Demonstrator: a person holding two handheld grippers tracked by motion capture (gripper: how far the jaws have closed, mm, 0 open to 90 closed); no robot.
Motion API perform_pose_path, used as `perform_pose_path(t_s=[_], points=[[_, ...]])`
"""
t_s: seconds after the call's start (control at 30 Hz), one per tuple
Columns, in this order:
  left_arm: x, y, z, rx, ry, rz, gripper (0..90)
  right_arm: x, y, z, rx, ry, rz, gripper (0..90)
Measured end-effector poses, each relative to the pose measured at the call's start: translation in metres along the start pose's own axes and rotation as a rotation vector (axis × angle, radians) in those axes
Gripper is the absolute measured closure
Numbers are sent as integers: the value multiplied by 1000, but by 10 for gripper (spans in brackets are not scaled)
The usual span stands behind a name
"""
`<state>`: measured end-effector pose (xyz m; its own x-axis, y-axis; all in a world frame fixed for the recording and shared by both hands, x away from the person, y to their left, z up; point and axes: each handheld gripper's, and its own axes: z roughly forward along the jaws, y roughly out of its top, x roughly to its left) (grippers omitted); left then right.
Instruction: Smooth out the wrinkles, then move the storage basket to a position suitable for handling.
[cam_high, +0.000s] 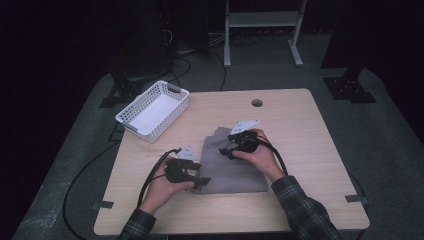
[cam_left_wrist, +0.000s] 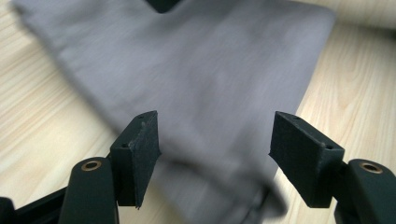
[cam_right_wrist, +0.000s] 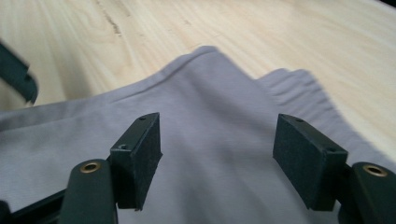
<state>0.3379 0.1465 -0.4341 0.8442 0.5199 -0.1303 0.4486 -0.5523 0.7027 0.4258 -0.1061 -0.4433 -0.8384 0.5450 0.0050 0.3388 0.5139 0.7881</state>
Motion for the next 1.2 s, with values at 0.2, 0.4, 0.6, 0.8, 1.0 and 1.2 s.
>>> perform_pose_path(t_s=[0.2, 0.4, 0.6, 0.8, 1.0, 1.2], points=[[14, -27, -23, -3, 83, -58, 295, 15, -6, 17, 34, 10, -10, 294], [25, -52, -37, 20, 153, -101, 286, 22, -18, 32, 66, -1, -27, 281], [35, -70, -37, 57, 206, -139, 272, 24, -20, 33, 53, -21, -34, 230], [40, -77, -35, 48, 252, -109, 265, 21, -21, 34, 60, -10, -18, 222], [40, -82, -28, 14, 279, -75, 105, 18, -22, 32, 63, -2, -8, 223], [40, -86, -24, -29, 273, -63, 28, 17, -26, 29, 59, -1, -4, 225]])
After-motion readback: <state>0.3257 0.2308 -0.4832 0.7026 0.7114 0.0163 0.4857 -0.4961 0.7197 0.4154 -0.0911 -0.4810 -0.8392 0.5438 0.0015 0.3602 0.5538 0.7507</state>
